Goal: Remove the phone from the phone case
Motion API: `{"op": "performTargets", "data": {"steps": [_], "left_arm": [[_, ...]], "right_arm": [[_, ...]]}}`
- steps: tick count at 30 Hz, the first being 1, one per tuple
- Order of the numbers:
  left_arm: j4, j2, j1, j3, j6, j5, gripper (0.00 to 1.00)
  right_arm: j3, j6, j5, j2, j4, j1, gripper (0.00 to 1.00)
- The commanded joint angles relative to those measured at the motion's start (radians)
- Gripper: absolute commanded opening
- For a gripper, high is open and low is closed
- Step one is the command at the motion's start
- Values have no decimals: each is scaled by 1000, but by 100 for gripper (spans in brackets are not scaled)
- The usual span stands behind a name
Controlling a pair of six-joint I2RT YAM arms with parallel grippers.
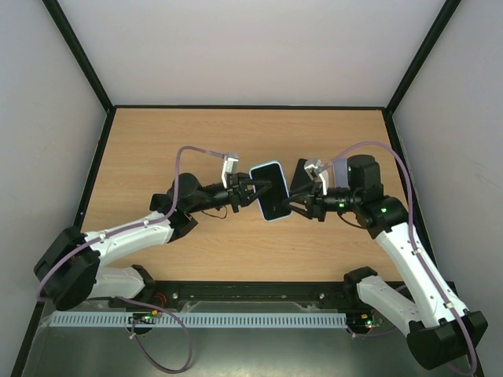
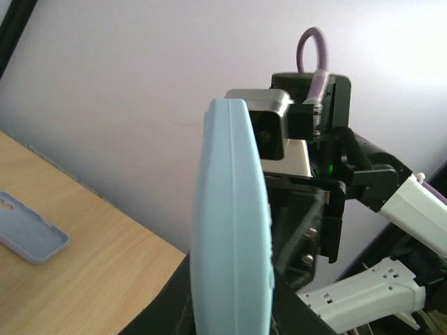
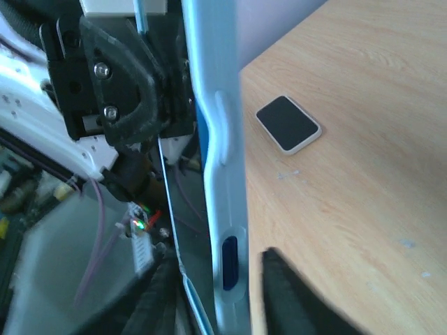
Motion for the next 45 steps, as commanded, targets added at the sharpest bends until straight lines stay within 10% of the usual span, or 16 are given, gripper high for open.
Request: {"op": "performTargets", "data": {"steps": [1, 4, 11, 18, 45], "left_arm": [[-189, -76, -8, 104, 86, 46, 7], [-427, -123, -7, 200, 181, 48, 3], [-772, -128, -6, 386, 276, 93, 3], [-793, -110, -5, 438, 255, 218, 3], [-679, -35, -71, 487, 115, 334, 3]], "right_arm": [[94, -244, 14, -2, -157, 2, 47], [169, -608, -1, 8, -440, 1, 66], [178, -792, 7, 20, -564, 5, 59], [207, -798, -40, -15, -573, 24, 42], [131, -768, -170, -70, -476, 35, 24]]}}
